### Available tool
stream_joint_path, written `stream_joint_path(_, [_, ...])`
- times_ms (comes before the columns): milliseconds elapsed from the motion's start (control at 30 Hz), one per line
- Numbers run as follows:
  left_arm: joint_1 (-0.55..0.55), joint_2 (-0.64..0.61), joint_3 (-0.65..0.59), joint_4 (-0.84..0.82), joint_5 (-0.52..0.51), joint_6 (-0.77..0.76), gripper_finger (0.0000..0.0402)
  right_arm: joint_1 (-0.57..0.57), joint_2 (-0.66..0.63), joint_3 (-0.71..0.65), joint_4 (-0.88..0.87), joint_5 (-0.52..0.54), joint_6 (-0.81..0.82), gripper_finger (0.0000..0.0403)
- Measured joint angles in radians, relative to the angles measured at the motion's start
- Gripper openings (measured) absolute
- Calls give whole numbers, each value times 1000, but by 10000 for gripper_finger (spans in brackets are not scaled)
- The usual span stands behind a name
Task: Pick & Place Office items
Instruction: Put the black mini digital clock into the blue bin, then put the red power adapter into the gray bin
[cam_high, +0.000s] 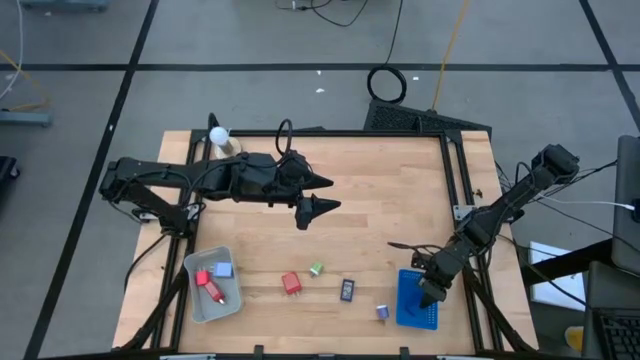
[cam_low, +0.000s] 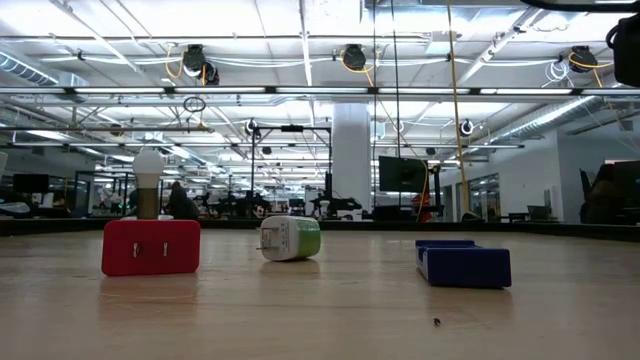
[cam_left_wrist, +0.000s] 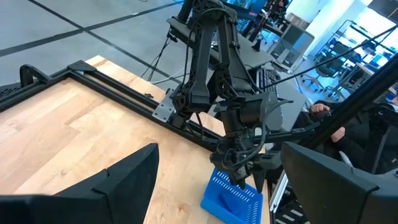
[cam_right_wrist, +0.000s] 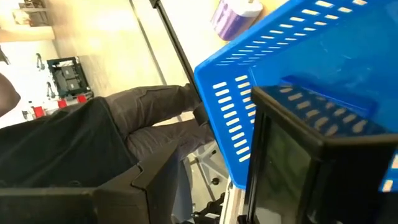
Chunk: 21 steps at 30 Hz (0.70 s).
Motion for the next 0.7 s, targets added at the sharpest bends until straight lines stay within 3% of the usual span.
stream_joint_path(700, [13, 0, 0, 0, 0, 2, 337, 0, 0, 1, 6, -50, 11, 210])
